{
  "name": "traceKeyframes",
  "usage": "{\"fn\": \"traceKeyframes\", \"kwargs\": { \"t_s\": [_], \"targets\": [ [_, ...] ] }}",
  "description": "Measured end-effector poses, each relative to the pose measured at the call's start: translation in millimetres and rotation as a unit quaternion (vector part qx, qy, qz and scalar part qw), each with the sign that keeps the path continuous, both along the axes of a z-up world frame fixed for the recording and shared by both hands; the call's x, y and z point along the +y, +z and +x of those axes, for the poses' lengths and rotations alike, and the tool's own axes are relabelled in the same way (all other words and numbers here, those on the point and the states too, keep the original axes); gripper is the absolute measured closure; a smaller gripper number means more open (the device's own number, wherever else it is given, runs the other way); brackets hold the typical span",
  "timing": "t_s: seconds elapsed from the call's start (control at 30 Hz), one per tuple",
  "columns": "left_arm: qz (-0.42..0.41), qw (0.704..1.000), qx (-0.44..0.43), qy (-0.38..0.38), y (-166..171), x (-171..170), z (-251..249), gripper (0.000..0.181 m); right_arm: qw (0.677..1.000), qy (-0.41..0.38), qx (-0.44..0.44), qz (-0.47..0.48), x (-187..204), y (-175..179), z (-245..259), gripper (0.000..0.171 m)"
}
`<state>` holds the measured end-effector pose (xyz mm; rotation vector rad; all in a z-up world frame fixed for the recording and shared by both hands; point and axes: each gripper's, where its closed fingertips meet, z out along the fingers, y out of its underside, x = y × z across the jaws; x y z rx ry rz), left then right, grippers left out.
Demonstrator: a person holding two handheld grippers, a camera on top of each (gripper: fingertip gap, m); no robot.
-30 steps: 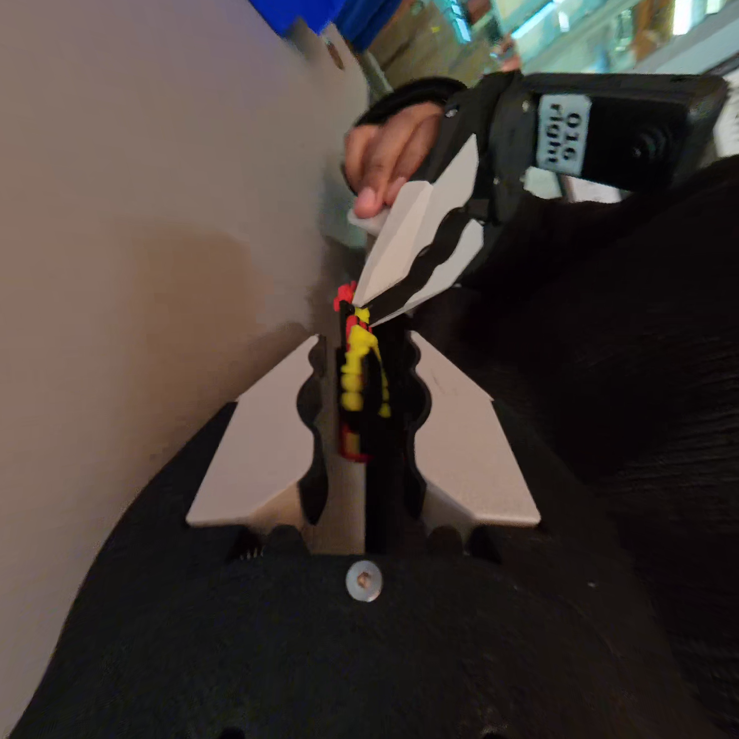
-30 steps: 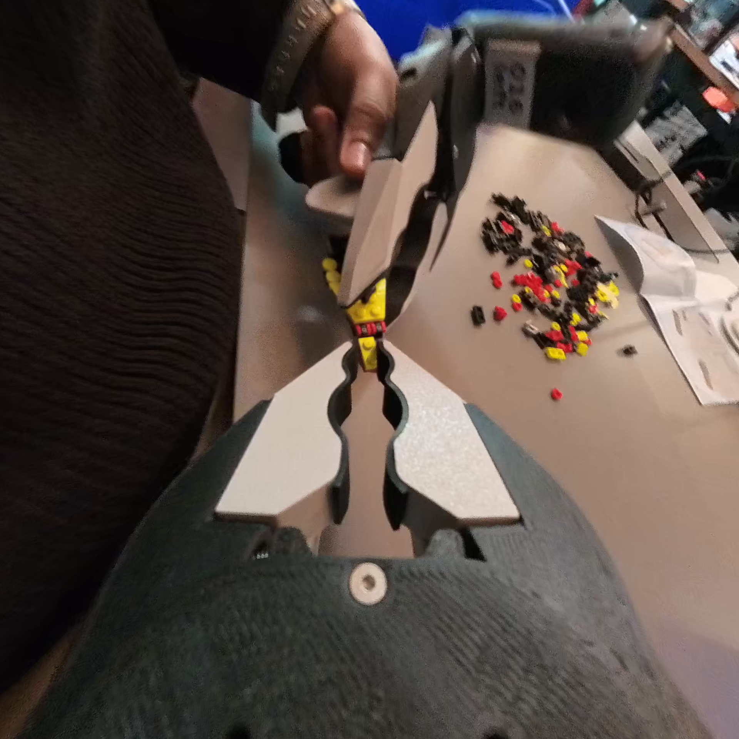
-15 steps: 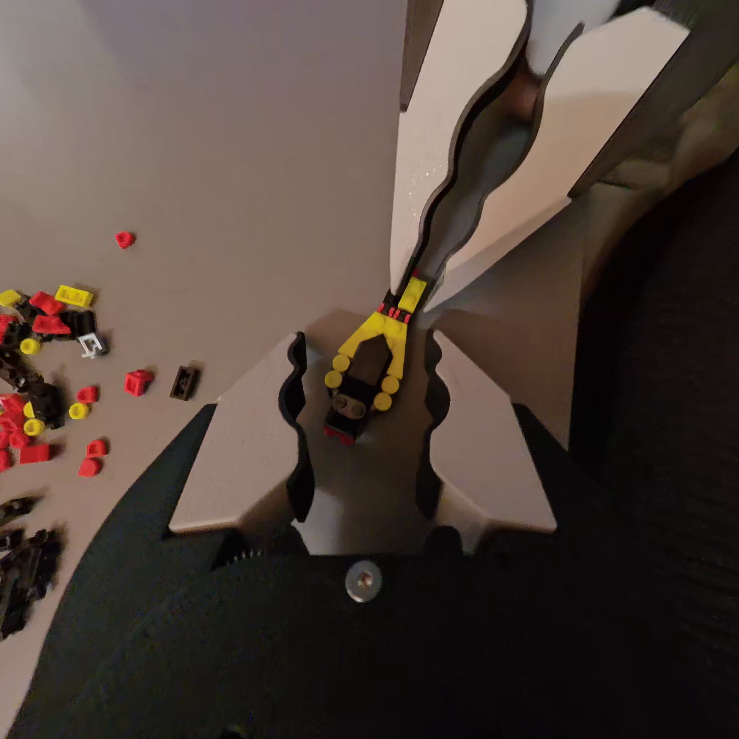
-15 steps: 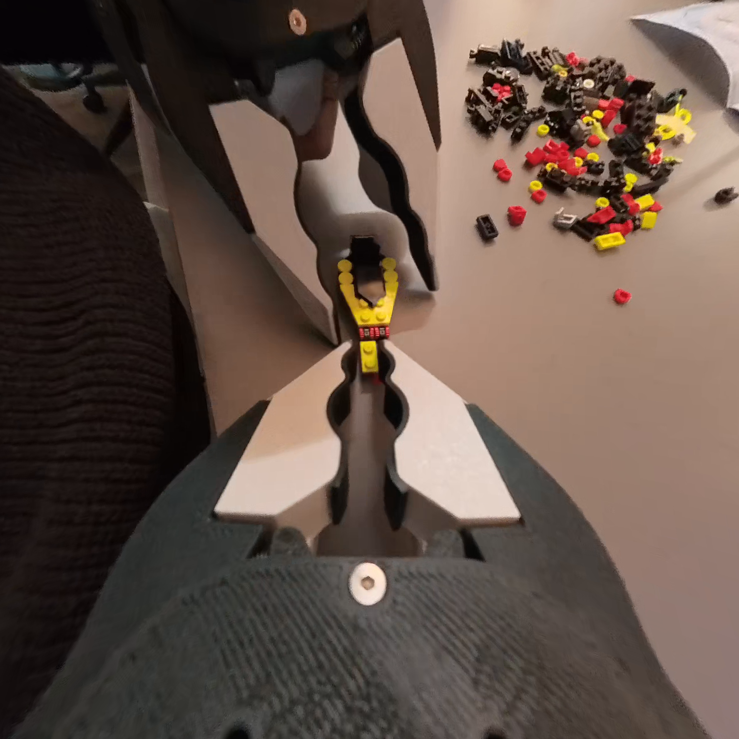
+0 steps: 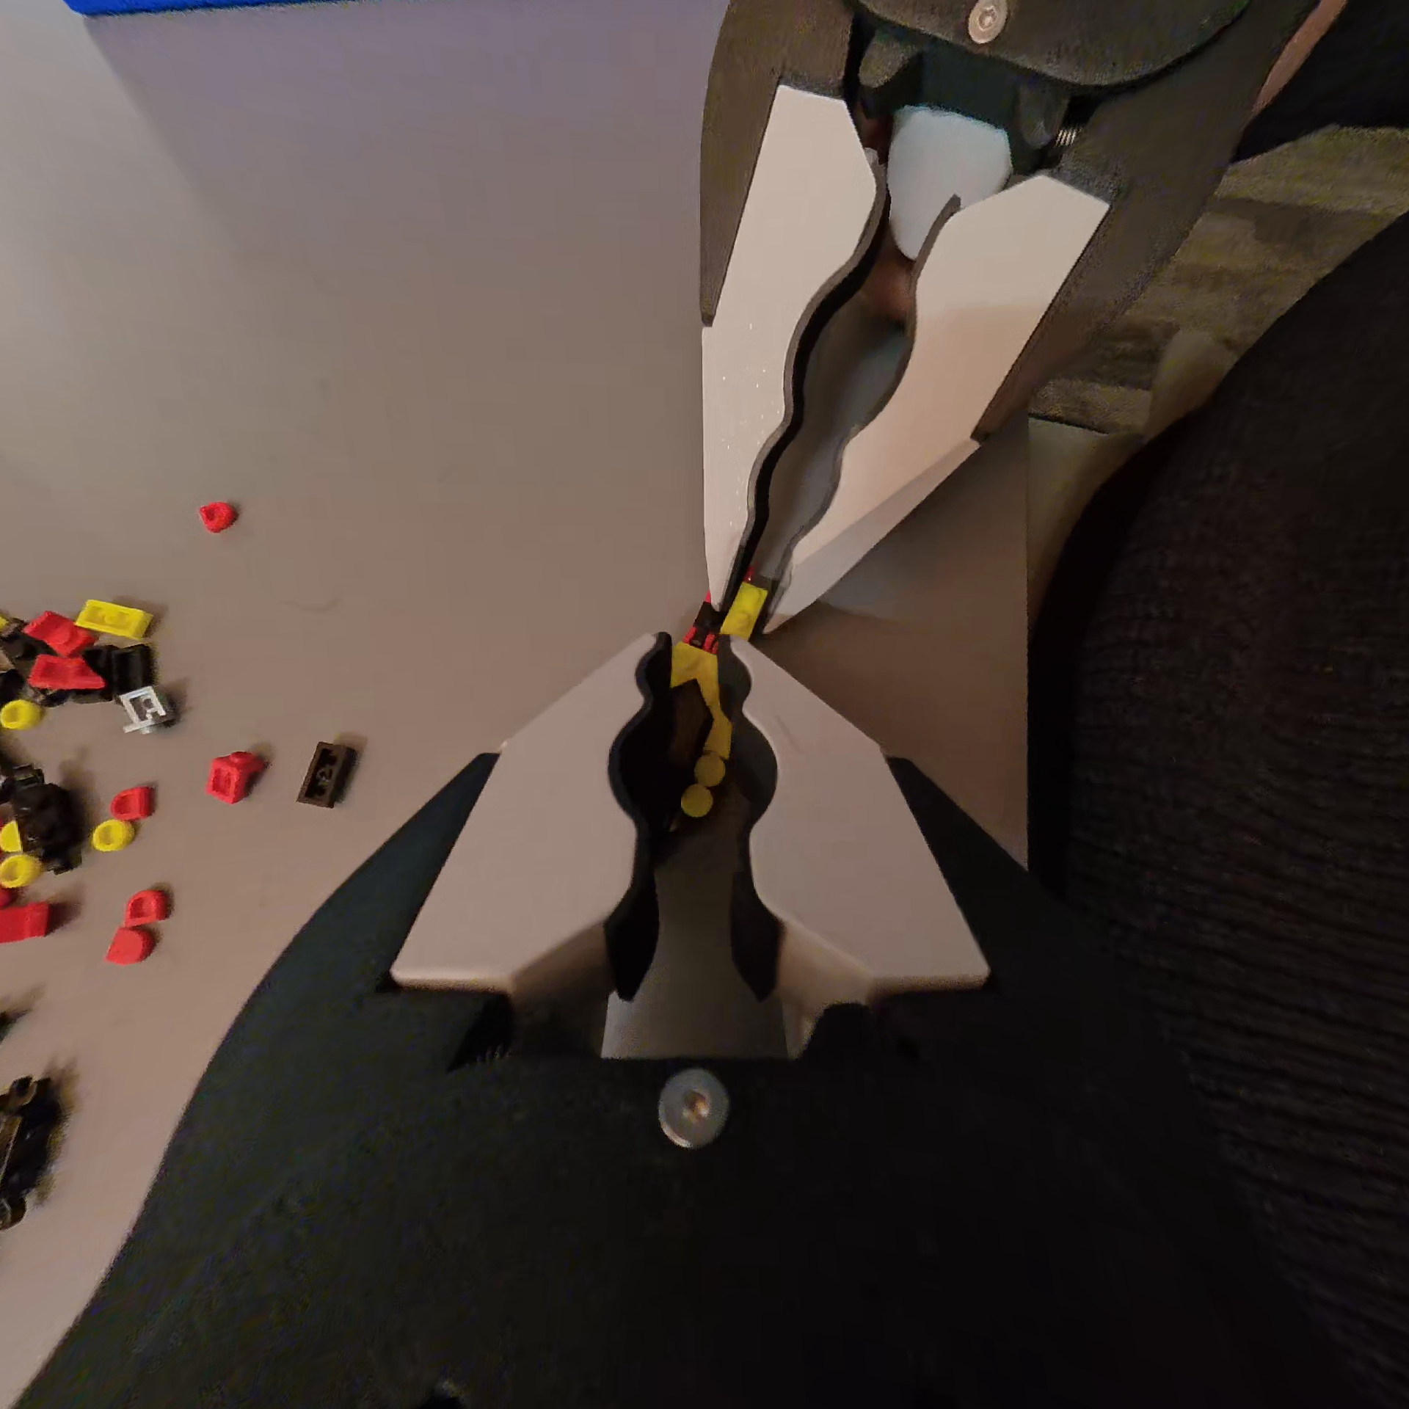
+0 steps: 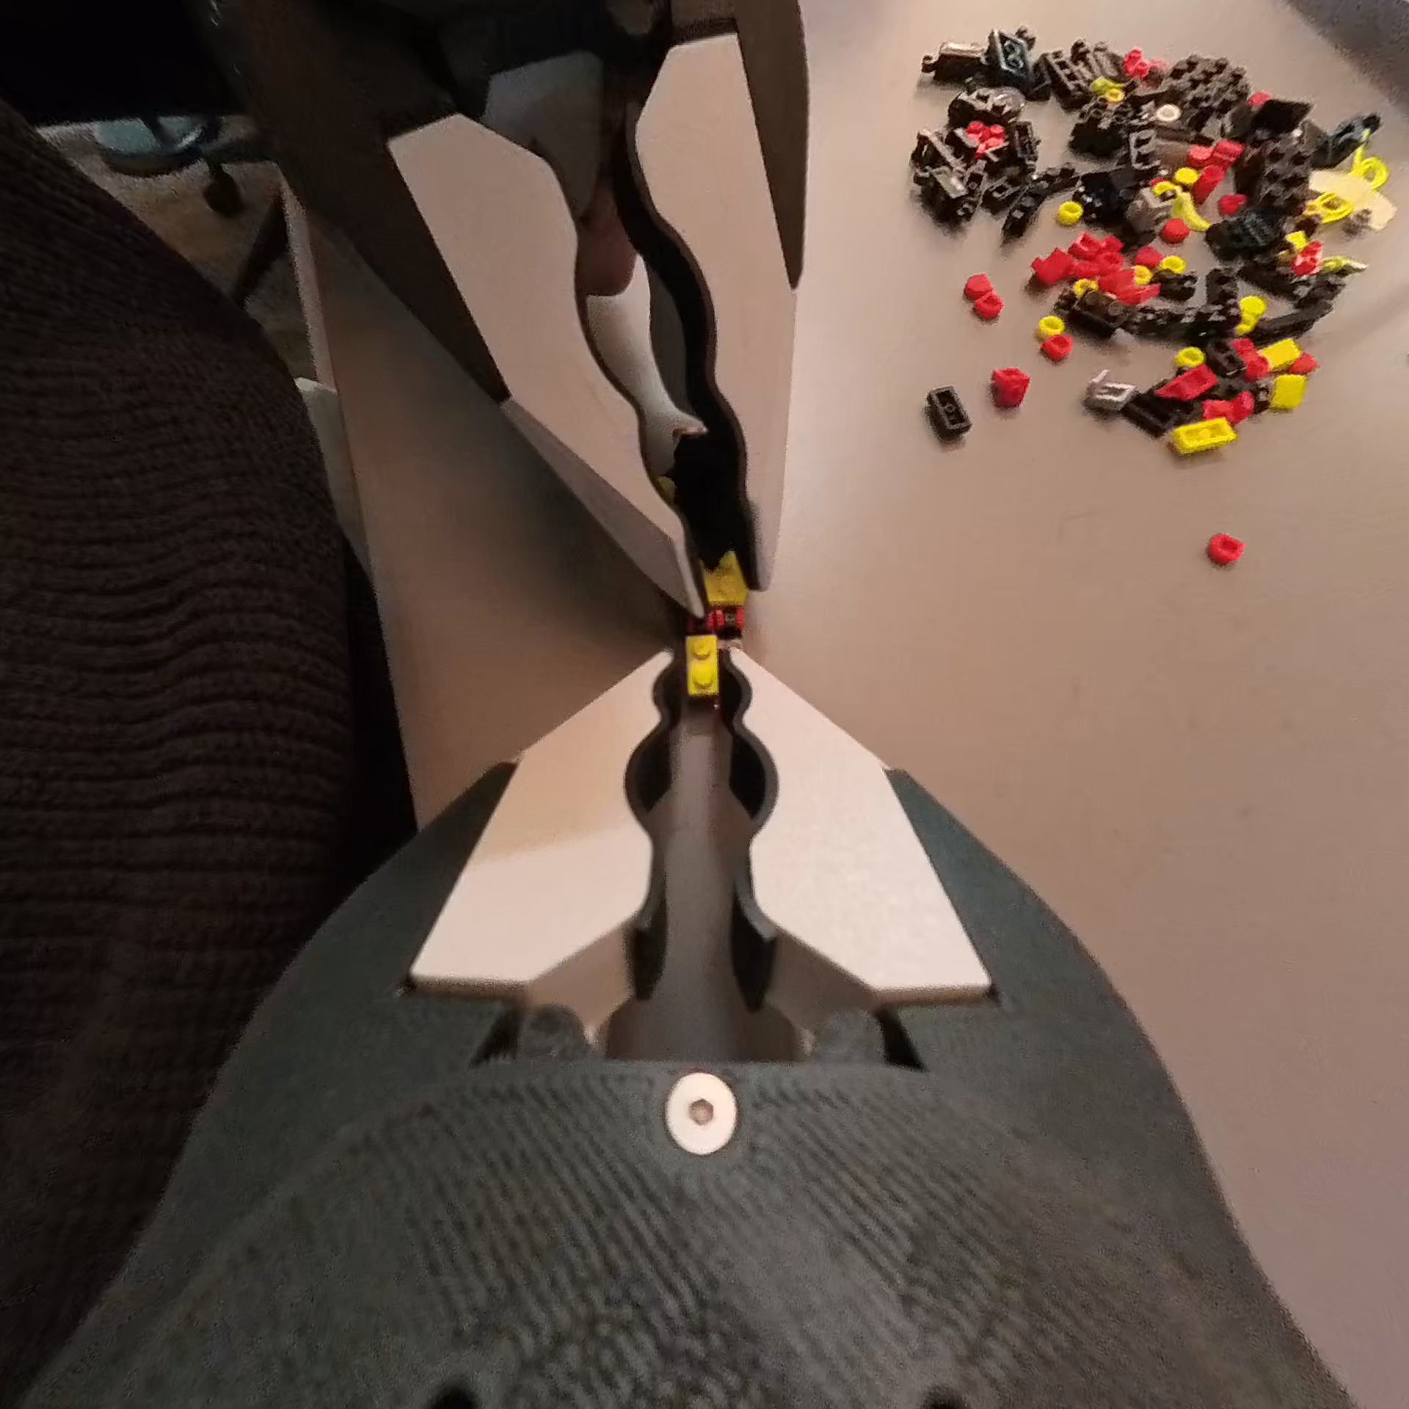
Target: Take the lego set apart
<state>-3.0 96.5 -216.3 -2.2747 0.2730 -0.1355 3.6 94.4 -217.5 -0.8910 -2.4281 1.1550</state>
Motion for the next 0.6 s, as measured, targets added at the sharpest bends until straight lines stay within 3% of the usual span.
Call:
{"fn": "traceKeyframes", "kwargs": {
  "t_s": [0.1, 0.3, 0.33, 0.4, 0.47, 0.6],
  "targets": [
    [0.006, 1.0, 0.013, -0.001, -0.8, 0.9, -2.0, 0.18, 1.0, 0.008, 0.001, 0.002, -2.1, 0.0, 0.1, 0.164],
    [0.005, 1.0, 0.021, 0.009, 2.0, -0.7, -9.5, 0.181, 1.0, -0.001, -0.017, 0.008, -4.1, -0.2, -2.9, 0.165],
    [0.008, 1.0, 0.02, 0.014, 6.0, -1.9, -12.1, 0.18, 1.0, 0.002, -0.012, 0.015, -4.2, -0.2, -2.9, 0.164],
    [0.008, 1.0, -0.023, 0.001, 15.0, -6.7, -6.6, 0.161, 1.0, 0.003, -0.006, 0.017, -4.2, -0.1, -3.0, 0.164],
    [-0.02, 0.997, -0.077, -0.024, 16.2, -15.0, 4.3, 0.157, 1.0, 0.003, -0.008, 0.01, -4.1, 0.1, -3.0, 0.165],
    [-0.05, 0.998, -0.039, -0.019, 4.1, -18.1, -0.9, 0.156, 1.0, 0.007, -0.006, 0.0, -4.1, 0.5, -3.0, 0.165]
  ]
}}
